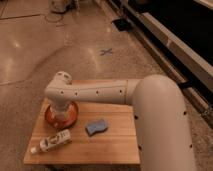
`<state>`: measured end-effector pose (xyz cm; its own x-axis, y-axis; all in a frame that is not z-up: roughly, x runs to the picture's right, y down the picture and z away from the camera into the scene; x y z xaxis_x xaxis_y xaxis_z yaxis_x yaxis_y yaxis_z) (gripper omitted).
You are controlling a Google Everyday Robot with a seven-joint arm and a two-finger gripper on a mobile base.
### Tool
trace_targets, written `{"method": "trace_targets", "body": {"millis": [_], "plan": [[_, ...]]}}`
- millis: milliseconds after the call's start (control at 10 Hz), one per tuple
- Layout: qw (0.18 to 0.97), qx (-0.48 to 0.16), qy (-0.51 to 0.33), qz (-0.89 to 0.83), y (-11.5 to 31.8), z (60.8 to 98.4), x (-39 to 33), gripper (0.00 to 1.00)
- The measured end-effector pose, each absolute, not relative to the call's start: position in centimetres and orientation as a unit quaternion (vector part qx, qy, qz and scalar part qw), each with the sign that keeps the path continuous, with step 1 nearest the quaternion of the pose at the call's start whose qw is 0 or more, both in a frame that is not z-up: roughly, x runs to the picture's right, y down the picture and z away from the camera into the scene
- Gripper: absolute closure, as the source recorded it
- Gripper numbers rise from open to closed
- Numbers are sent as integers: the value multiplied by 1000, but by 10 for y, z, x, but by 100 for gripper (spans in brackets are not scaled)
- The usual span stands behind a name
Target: Place the ceramic cup in the ceramic bowl
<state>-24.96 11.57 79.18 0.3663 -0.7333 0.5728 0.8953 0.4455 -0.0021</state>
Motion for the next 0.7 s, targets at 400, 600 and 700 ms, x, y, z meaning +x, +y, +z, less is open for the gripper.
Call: {"method": "trace_targets", "body": {"millis": [400, 600, 700], "plan": [[830, -174, -270, -455, 85, 790, -216, 20], [840, -185, -270, -432, 65, 789, -179, 20], [847, -196, -275, -411, 54, 787, -156, 20]]}}
